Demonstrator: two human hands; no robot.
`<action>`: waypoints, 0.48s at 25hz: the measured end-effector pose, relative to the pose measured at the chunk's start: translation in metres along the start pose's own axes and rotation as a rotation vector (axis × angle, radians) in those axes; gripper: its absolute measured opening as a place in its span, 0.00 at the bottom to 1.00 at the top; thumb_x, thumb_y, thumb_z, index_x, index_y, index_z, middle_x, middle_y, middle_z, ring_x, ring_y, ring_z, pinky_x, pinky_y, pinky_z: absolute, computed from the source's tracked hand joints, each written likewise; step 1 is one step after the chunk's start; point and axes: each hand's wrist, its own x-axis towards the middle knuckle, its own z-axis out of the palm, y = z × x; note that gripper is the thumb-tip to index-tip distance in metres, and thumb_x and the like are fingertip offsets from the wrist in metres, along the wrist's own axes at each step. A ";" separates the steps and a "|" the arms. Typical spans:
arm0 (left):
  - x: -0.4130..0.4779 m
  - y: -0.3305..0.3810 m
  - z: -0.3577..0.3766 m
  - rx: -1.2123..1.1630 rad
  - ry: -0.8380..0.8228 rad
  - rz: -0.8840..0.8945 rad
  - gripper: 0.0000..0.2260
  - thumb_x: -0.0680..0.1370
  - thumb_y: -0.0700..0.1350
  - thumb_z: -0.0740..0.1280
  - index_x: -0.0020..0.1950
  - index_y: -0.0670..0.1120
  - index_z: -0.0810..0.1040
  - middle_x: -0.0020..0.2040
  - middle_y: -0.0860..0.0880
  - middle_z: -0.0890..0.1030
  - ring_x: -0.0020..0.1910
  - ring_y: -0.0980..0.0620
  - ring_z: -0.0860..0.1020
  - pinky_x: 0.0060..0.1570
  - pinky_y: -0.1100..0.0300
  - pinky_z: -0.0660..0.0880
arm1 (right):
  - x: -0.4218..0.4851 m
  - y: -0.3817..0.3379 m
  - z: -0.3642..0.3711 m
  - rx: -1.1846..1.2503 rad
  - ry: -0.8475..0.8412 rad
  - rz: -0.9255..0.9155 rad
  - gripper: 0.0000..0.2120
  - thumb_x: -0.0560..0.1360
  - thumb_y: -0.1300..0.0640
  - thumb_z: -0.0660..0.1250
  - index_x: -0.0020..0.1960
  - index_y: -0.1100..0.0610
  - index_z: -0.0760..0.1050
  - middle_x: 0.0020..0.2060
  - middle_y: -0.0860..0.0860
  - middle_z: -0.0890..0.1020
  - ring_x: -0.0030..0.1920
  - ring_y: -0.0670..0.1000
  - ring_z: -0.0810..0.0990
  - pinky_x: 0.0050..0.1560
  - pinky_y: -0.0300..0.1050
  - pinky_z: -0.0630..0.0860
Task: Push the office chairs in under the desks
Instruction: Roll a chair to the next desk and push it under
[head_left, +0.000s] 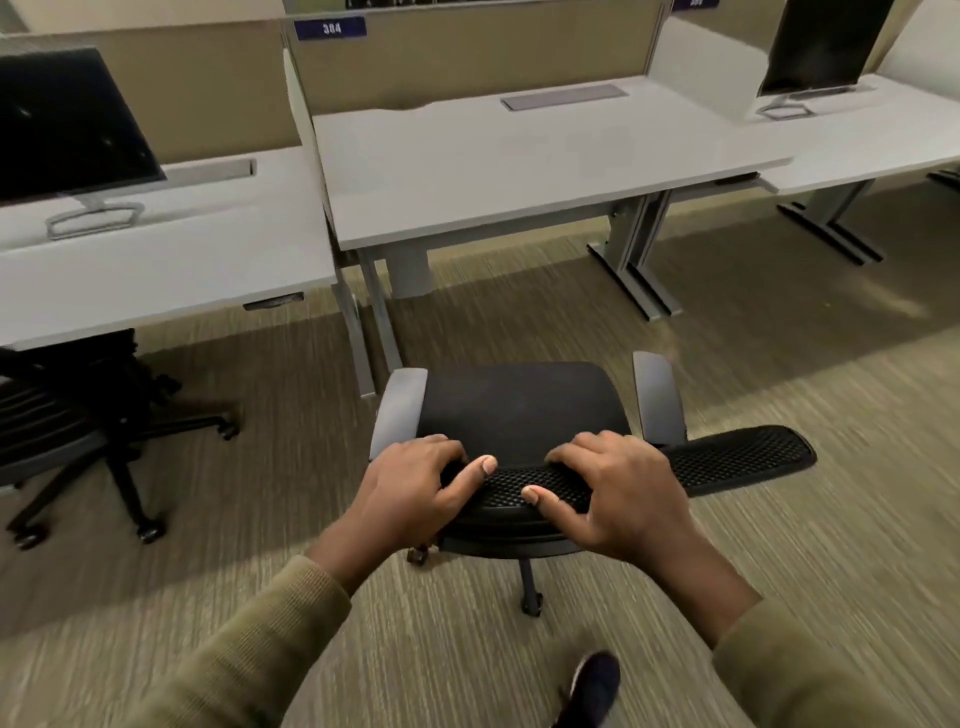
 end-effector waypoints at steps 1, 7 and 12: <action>0.023 0.000 0.002 0.002 0.005 -0.005 0.28 0.76 0.74 0.47 0.37 0.54 0.74 0.35 0.55 0.75 0.35 0.57 0.74 0.33 0.58 0.66 | 0.017 0.018 0.004 -0.005 0.008 -0.010 0.27 0.75 0.27 0.57 0.49 0.49 0.81 0.40 0.45 0.80 0.40 0.49 0.78 0.42 0.49 0.74; 0.147 0.013 0.012 -0.036 0.045 -0.081 0.35 0.75 0.77 0.42 0.39 0.52 0.76 0.36 0.53 0.77 0.36 0.56 0.76 0.35 0.54 0.72 | 0.114 0.123 0.023 -0.004 0.032 -0.080 0.29 0.74 0.26 0.56 0.47 0.48 0.81 0.38 0.44 0.80 0.38 0.49 0.78 0.39 0.48 0.73; 0.241 0.018 0.016 -0.026 0.086 -0.133 0.32 0.77 0.75 0.45 0.37 0.51 0.74 0.35 0.52 0.75 0.34 0.55 0.74 0.33 0.53 0.68 | 0.201 0.199 0.043 0.013 0.015 -0.154 0.32 0.74 0.23 0.52 0.45 0.48 0.79 0.38 0.45 0.80 0.38 0.50 0.78 0.41 0.49 0.74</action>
